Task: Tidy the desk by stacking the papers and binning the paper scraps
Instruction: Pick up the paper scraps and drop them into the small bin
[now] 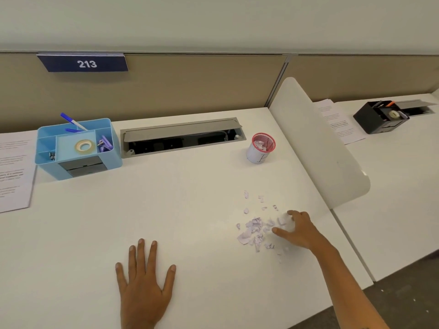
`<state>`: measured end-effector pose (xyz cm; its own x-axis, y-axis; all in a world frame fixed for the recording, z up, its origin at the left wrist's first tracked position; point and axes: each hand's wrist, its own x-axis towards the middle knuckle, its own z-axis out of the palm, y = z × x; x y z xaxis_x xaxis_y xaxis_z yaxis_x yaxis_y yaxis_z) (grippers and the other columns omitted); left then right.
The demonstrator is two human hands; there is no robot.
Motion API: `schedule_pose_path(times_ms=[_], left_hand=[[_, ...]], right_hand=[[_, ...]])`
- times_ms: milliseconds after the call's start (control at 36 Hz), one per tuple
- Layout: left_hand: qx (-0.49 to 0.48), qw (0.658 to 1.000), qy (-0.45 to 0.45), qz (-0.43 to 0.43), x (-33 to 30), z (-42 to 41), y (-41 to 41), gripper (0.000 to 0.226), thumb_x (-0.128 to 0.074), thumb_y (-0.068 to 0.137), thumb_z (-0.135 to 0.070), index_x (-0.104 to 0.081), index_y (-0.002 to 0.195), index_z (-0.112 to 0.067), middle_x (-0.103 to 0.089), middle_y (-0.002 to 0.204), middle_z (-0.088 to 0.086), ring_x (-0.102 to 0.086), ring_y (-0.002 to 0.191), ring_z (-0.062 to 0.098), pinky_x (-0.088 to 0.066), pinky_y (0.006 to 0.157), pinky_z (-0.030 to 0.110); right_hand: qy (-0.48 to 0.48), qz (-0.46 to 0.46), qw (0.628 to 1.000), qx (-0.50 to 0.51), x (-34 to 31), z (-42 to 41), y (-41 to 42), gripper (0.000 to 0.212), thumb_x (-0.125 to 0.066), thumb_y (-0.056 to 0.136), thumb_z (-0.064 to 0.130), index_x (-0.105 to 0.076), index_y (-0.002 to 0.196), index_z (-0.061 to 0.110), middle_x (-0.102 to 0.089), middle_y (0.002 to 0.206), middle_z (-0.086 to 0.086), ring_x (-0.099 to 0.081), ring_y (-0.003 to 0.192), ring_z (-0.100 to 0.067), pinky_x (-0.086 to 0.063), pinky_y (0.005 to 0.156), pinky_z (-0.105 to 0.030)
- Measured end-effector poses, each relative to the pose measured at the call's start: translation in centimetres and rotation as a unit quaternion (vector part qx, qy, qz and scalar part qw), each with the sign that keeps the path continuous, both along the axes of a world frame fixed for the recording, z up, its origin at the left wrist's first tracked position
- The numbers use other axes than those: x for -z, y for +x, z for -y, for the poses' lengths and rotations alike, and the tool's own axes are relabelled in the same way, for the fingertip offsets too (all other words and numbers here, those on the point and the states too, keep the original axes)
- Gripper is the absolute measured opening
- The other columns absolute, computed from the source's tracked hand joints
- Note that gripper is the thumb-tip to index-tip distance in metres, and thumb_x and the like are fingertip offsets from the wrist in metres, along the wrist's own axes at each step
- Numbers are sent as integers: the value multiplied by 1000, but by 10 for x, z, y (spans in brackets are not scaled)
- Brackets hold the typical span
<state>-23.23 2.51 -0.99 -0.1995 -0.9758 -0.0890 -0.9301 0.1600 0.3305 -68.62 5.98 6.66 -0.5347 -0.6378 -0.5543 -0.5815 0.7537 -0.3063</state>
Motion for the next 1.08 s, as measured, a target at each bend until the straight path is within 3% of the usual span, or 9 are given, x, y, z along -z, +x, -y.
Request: schedule_pose_path(times_ms=[139,222,417,528,583,694,806,1083], left_hand=[[1,1000,-9,1,-4,0,-1,85,-34,95,-70,-25,168,-27,-10,179,1,-10,165,25,-12,130,64],[0,1000,-9,5,-4,0,0,85,-35,95,-69,-25,168,-27,-9,179,1,-9,165,24,-12,130,63],[2,1000,-7,14,-4,0,0,85,-34,96,-69,-23,169,-27,-8,179,1,-7,166,24,-12,129,63],[0,1000,-8,11,-5,0,-1,85,-34,96,-70,-25,168,-27,-9,179,1,-9,165,25,-12,129,63],[0,1000,-7,12,-5,0,-1,85,-33,96,-70,-24,168,-27,-8,179,1,-8,166,24,-11,130,63],[1,1000,-5,12,-4,0,-1,85,-31,96,-71,-24,168,-28,-6,179,0,-7,166,24,-11,130,63],[1,1000,-8,8,-5,0,-1,85,-32,95,-70,-25,168,-27,-8,179,1,-9,165,24,-11,130,63],[-1,1000,-9,4,-4,0,-1,85,-36,95,-69,-26,168,-26,-9,179,1,-9,165,24,-11,130,63]], right_hand=[[46,35,997,-43,-1,-29,12,148,-101,50,59,-12,164,25,-18,152,-6,-47,139,-29,-43,115,-40],[34,40,998,-45,6,-41,20,154,-106,46,46,-10,164,24,-19,141,-4,-48,123,-25,-45,111,-38],[-78,51,995,39,26,-41,33,130,-108,47,27,-35,155,27,-37,129,-4,-63,98,-24,-53,86,-30],[-129,56,987,80,32,-32,35,113,-107,52,21,-45,146,26,-43,125,-5,-66,90,-21,-50,70,-18],[-146,46,984,94,35,-26,36,110,-107,51,24,-48,143,26,-45,122,-3,-68,98,-24,-51,72,-18],[-163,43,979,111,35,-11,36,110,-106,54,31,-48,147,23,-47,127,-5,-65,107,-25,-54,91,-34],[-176,39,977,118,34,4,33,101,-104,61,27,-50,147,20,-48,129,-8,-56,106,-20,-46,89,-28],[-185,26,976,110,37,36,22,87,-101,67,30,-56,141,18,-52,122,-9,-60,100,-22,-46,87,-29]])
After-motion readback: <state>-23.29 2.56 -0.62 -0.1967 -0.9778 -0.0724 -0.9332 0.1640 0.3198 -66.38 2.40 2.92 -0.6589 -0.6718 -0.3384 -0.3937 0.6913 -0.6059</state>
